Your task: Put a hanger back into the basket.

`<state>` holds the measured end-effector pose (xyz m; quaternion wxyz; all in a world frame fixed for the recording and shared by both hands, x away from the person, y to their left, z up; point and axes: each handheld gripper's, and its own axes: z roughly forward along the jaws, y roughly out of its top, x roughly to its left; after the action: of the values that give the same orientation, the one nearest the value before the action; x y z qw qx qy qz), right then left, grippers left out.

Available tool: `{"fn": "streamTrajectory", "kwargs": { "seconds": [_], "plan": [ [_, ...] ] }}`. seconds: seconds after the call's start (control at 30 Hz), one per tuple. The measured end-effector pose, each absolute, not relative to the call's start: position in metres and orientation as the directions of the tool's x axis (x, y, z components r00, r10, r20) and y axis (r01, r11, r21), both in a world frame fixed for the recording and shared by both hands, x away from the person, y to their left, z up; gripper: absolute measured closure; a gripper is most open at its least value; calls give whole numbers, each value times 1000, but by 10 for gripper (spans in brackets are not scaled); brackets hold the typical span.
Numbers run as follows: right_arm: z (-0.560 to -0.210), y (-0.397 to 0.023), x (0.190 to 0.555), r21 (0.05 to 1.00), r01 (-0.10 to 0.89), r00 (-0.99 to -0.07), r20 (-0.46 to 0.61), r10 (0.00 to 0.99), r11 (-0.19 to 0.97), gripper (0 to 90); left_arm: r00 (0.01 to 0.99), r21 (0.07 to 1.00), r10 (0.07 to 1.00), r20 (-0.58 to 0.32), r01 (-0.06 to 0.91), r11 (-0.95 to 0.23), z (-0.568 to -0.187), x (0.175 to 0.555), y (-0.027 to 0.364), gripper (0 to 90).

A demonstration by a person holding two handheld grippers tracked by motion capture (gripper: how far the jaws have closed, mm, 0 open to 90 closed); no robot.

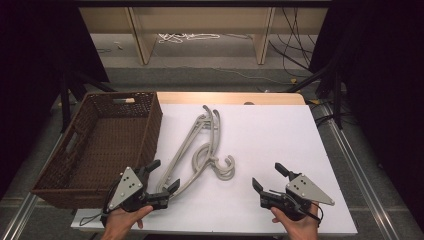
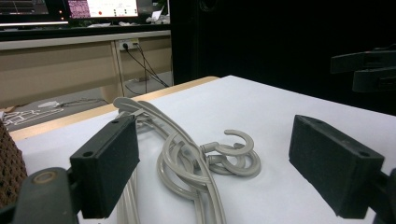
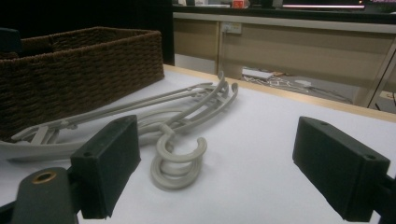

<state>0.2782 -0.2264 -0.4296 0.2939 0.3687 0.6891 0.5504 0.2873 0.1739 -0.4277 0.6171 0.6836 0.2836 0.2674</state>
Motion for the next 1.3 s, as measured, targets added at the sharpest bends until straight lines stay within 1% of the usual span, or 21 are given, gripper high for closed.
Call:
{"fn": "streamTrajectory", "kwargs": {
  "seconds": [0.2,0.5,0.6,0.63,0.67,0.7,0.77,0.83,0.93,1.1,1.3],
  "plan": [
    [-430,-225,278,977,174,-547,-7,837,122,159,689,992,725,20,74,-98,-428,286,174,156],
    [-430,-225,278,976,181,-555,-1,832,123,160,689,990,723,38,72,-121,-429,287,172,156],
    [-430,-224,278,976,181,-555,1,832,119,160,694,989,719,35,81,-127,-429,288,170,156],
    [-430,-225,278,974,187,-559,0,829,126,160,701,987,713,5,111,-116,-429,289,169,156],
    [-430,-225,278,974,187,-558,0,830,126,160,705,986,709,-6,122,-113,-429,289,168,157],
    [-430,-225,278,974,189,-556,0,832,126,160,707,985,707,8,117,-128,-429,290,168,157],
    [-430,-224,279,976,183,-559,3,829,120,160,708,983,706,-9,135,-123,-431,291,165,157],
    [-431,-224,279,975,184,-561,3,828,121,160,703,981,711,1,136,-135,-431,292,164,157],
    [-431,-224,279,976,182,-561,4,828,119,160,704,980,710,-7,147,-136,-431,291,162,157],
    [-431,-225,279,977,182,-557,6,831,114,160,713,975,701,31,134,-179,-430,293,152,156],
    [-431,-225,279,976,186,-552,5,834,117,160,715,959,697,53,157,-235,-430,296,141,163]
  ]
}}
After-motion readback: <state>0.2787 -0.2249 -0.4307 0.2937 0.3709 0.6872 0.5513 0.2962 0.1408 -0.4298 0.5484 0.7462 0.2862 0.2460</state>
